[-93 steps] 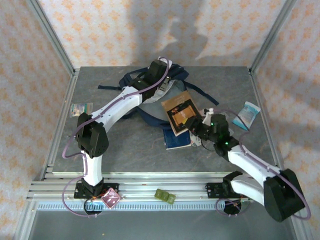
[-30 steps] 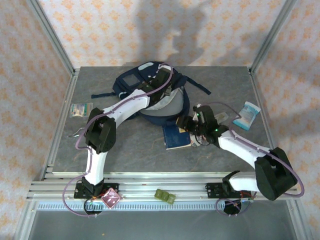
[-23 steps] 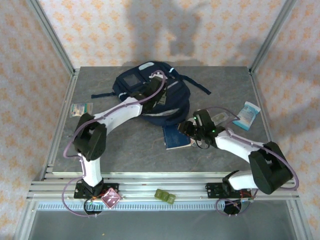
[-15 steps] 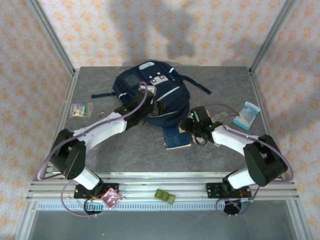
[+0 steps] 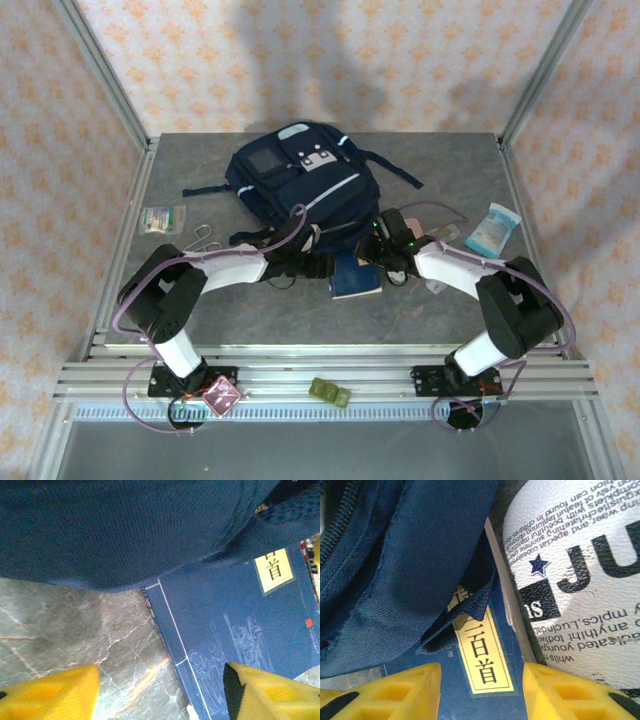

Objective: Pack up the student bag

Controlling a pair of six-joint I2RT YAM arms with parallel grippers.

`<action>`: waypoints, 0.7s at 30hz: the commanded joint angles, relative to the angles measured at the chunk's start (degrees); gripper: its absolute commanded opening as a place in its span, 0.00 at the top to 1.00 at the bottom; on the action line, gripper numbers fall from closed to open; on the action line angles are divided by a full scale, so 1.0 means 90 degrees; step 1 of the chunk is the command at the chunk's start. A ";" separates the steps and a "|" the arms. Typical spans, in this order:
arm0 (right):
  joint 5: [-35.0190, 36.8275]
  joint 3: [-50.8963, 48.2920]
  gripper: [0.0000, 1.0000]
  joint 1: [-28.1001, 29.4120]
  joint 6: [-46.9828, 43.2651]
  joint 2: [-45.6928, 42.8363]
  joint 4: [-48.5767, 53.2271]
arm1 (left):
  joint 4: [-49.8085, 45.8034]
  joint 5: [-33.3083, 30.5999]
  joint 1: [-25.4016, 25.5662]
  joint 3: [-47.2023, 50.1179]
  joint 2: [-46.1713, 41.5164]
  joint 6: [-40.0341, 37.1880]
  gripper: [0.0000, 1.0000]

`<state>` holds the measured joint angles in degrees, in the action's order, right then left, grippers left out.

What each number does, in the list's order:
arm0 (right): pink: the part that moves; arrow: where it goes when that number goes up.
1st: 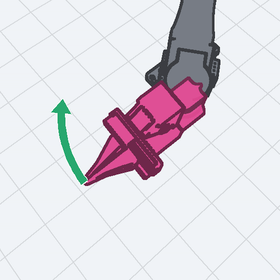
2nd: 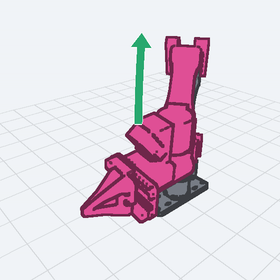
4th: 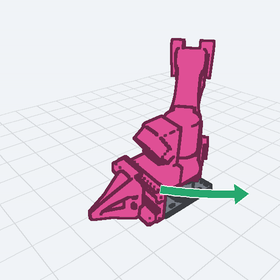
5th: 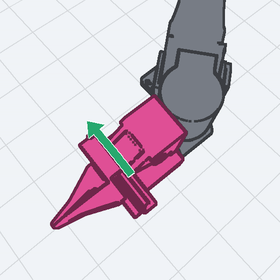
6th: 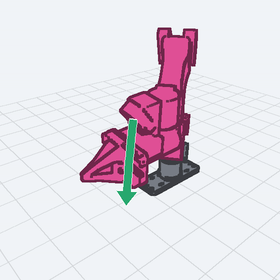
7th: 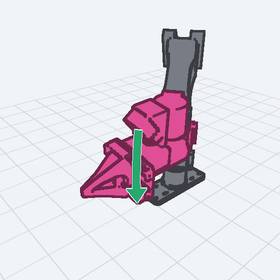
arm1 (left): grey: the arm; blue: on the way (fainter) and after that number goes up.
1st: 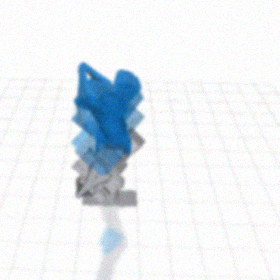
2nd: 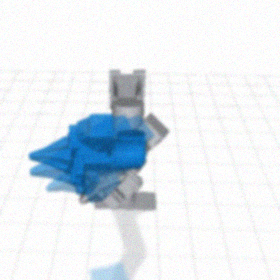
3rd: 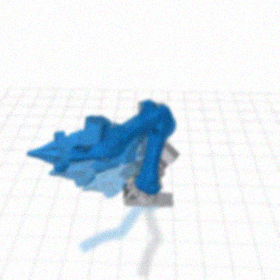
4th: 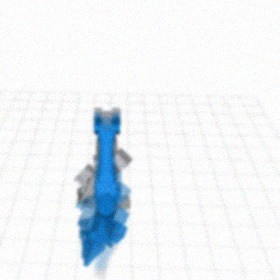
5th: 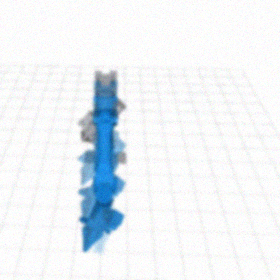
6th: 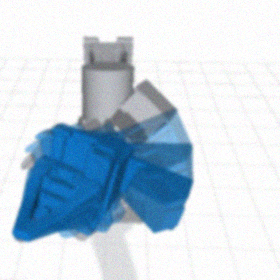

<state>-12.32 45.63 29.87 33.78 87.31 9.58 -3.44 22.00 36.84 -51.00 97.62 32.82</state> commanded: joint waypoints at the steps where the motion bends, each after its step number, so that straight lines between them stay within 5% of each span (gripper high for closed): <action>1: 0.0646 -0.0014 0.53 -0.0008 -0.0028 0.0218 0.0798 | 0.0236 0.0406 0.0063 -0.0232 0.0254 0.0291 0.33; 12: 0.1494 0.0465 0.62 0.0163 -0.0114 0.0059 0.1834 | 0.0698 0.0890 0.0106 -0.0349 0.0774 0.0488 0.38; 21: 0.1354 0.0758 0.67 0.0470 -0.0169 0.0299 0.1894 | 0.0641 0.0749 0.0105 -0.0301 0.0803 0.0503 0.39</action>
<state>-3.01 50.78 33.17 32.71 89.30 23.88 0.32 27.11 37.01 -53.21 102.28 36.25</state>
